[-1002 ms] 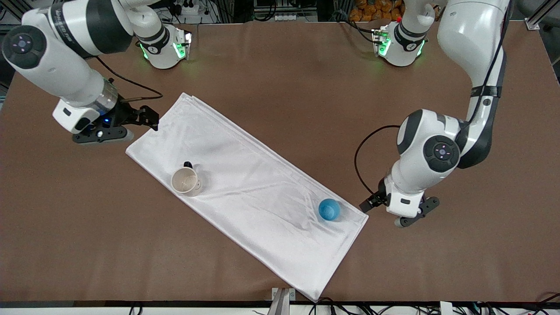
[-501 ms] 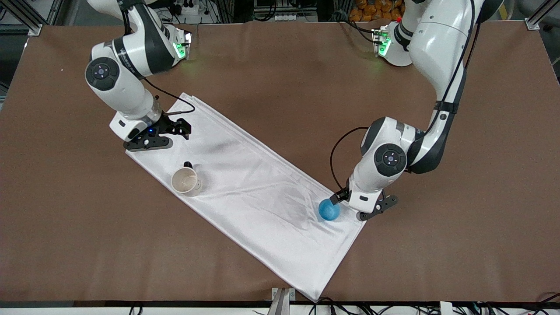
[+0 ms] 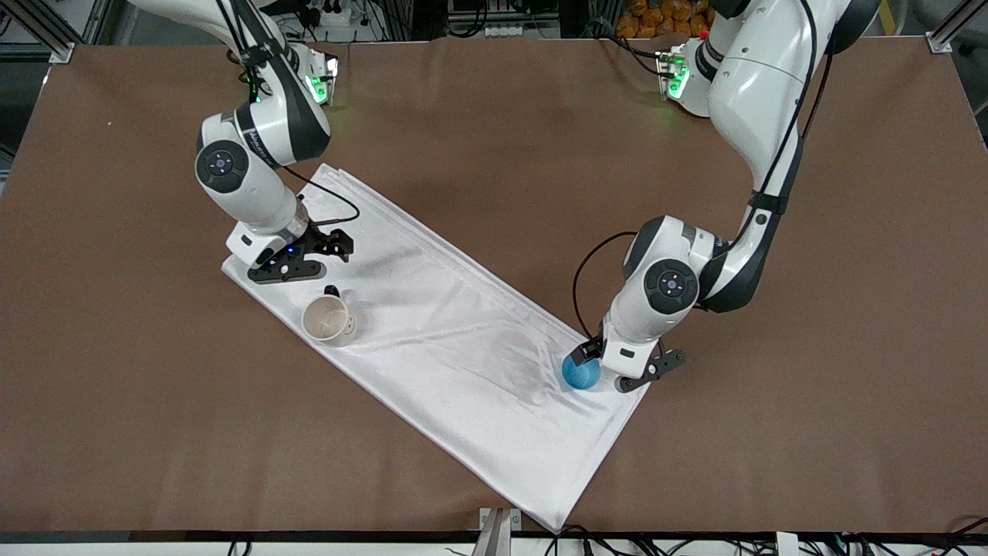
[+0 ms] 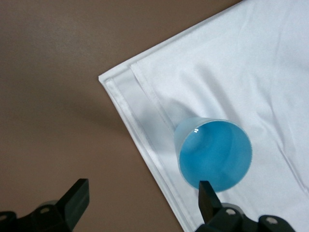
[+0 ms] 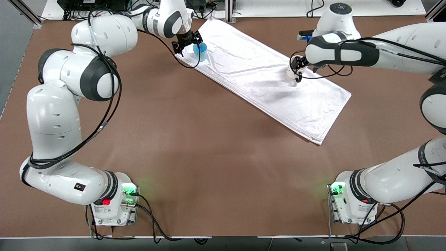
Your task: Place blue cup into white mug on table
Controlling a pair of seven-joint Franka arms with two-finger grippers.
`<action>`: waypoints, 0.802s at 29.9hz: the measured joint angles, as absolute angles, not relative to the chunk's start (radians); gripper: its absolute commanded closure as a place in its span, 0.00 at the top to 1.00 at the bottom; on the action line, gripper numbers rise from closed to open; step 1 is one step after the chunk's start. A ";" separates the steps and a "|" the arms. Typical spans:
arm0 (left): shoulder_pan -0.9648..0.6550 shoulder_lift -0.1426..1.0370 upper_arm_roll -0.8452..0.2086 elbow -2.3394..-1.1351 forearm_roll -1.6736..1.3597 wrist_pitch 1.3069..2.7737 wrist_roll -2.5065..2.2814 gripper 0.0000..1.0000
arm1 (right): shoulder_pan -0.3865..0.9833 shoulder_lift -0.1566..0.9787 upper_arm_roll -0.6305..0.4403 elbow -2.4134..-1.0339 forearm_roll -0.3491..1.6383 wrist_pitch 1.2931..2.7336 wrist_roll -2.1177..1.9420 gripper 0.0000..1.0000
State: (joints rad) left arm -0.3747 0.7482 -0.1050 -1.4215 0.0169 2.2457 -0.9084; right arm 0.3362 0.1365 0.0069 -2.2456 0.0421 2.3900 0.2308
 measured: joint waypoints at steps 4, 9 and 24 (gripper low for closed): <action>-0.375 0.761 -0.105 -1.421 0.017 2.262 -0.908 1.00 | 0.346 0.163 0.007 -2.252 0.042 2.434 0.242 1.00; -0.375 0.783 -0.103 -1.421 0.017 2.291 -0.908 1.00 | 0.364 0.210 0.007 -2.255 0.042 2.502 0.258 1.00; -0.373 0.808 -0.099 -1.420 0.009 2.352 -1.021 0.00 | 0.370 0.296 0.000 -2.256 0.012 2.586 0.263 0.97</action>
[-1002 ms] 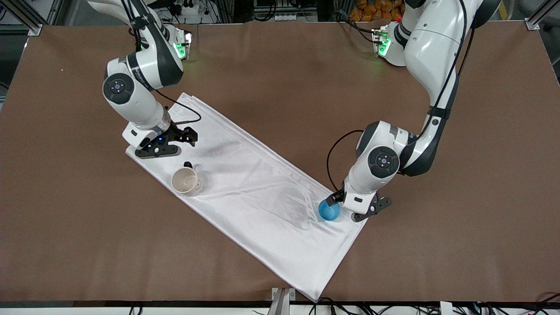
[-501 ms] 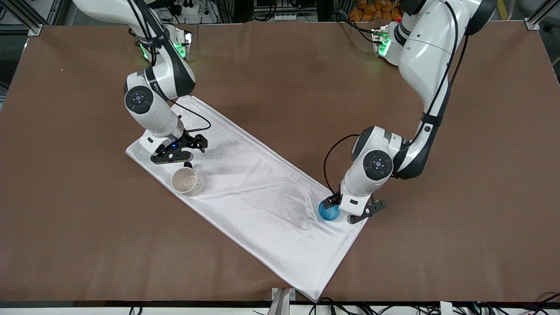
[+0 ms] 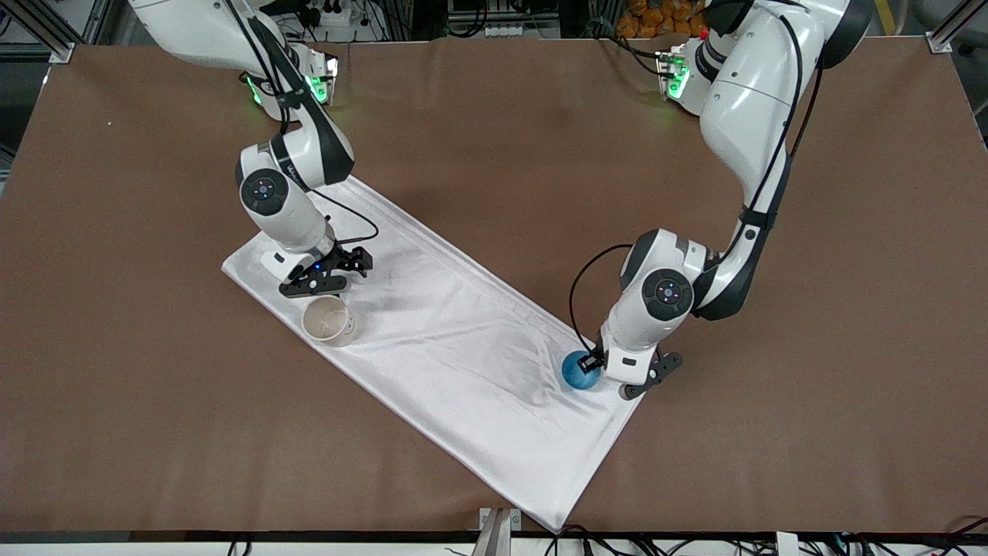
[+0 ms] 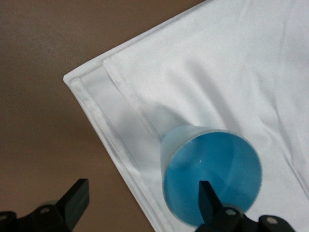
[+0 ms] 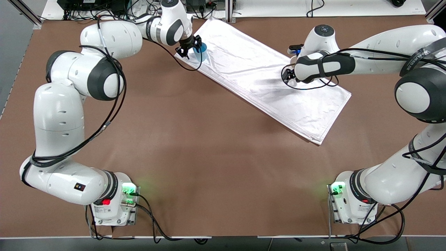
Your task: Place blue cup into white mug on table
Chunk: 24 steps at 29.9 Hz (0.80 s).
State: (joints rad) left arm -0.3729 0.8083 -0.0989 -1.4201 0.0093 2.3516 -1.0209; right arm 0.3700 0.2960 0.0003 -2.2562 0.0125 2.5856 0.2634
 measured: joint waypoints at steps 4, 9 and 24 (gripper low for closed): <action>-0.373 0.808 -0.099 -1.420 0.009 2.352 -1.024 0.00 | 0.363 0.296 -0.004 -2.252 0.012 2.586 0.263 0.95; -0.371 0.808 -0.099 -1.412 0.009 2.353 -1.024 0.00 | 0.346 0.298 -0.009 -2.241 0.011 2.587 0.263 0.93; -0.325 0.717 -0.092 -1.385 0.012 2.131 -0.895 0.00 | 0.322 0.330 -0.010 -2.201 0.011 2.587 0.263 0.78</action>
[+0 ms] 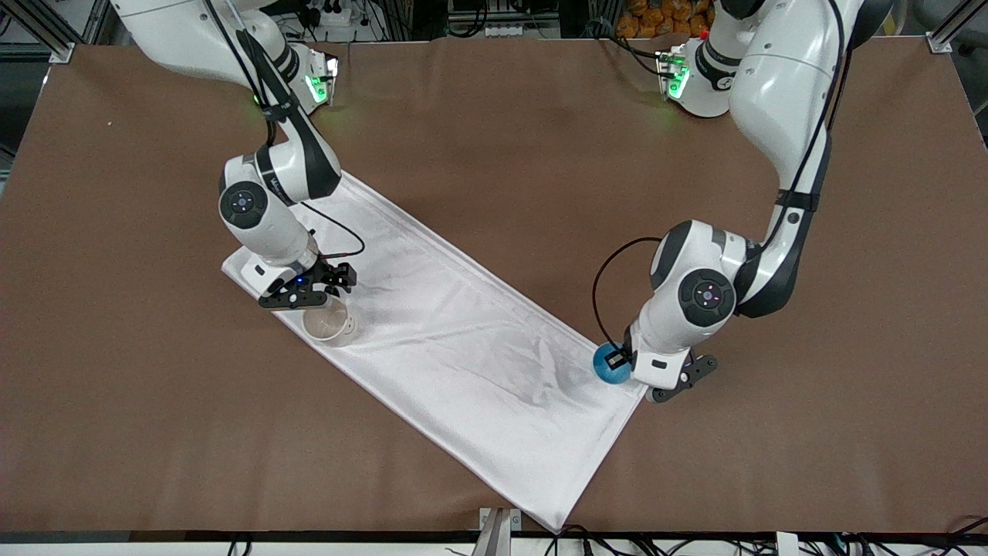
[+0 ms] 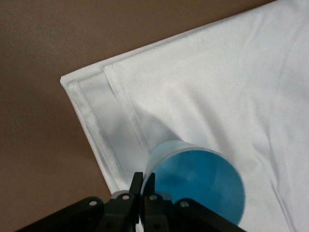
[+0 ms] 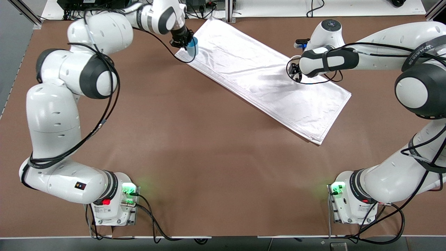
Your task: Place blue cup into white mug on table
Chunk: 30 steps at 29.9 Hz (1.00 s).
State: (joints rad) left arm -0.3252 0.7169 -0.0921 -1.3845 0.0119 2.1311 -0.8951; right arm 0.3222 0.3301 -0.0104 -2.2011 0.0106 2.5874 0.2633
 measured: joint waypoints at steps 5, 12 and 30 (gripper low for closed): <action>-0.292 0.647 -0.089 -1.385 0.012 1.952 -0.737 0.00 | 0.321 0.352 -0.010 -2.180 0.010 2.588 0.263 0.57; -0.246 0.565 -0.089 -1.420 0.012 1.829 -0.607 0.00 | 0.321 0.365 -0.010 -2.162 0.010 2.589 0.263 0.11; -0.192 0.448 -0.087 -1.508 0.013 1.802 -0.502 0.00 | 0.342 0.370 -0.005 -2.094 0.009 2.552 0.334 0.00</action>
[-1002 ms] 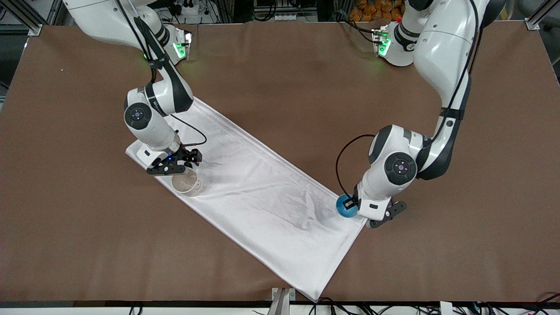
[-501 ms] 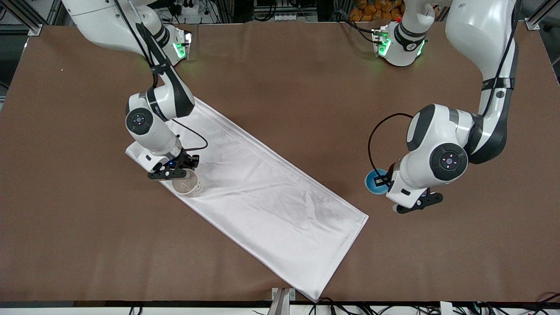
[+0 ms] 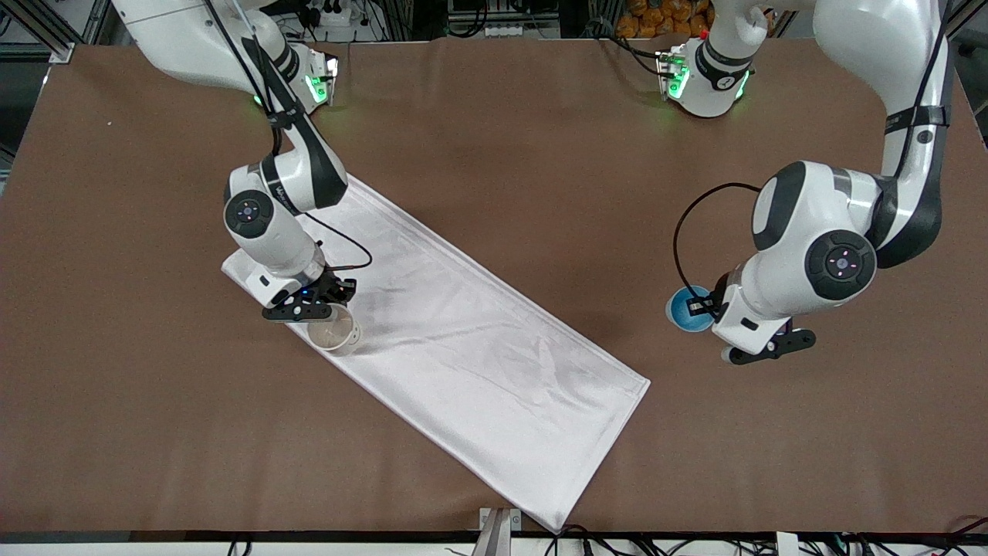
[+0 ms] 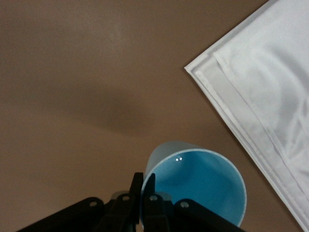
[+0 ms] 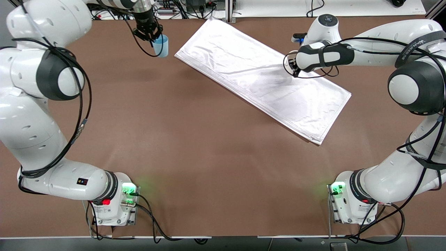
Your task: Place blue cup into white mug on table
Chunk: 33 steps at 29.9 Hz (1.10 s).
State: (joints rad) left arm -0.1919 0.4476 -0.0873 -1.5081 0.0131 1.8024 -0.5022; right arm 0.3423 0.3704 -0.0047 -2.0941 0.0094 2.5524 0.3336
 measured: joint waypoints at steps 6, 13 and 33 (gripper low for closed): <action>-0.188 0.419 -0.089 -1.535 0.049 1.800 -0.493 0.00 | 0.416 0.370 0.001 -2.005 0.009 2.435 0.470 0.00; -0.181 0.383 -0.089 -1.574 0.071 1.799 -0.457 0.00 | 0.545 0.370 0.004 -1.916 0.009 2.355 0.657 0.00; -0.134 0.271 -0.098 -1.658 0.072 1.720 -0.370 0.00 | 0.915 0.550 0.006 -1.547 -0.001 2.143 1.013 0.00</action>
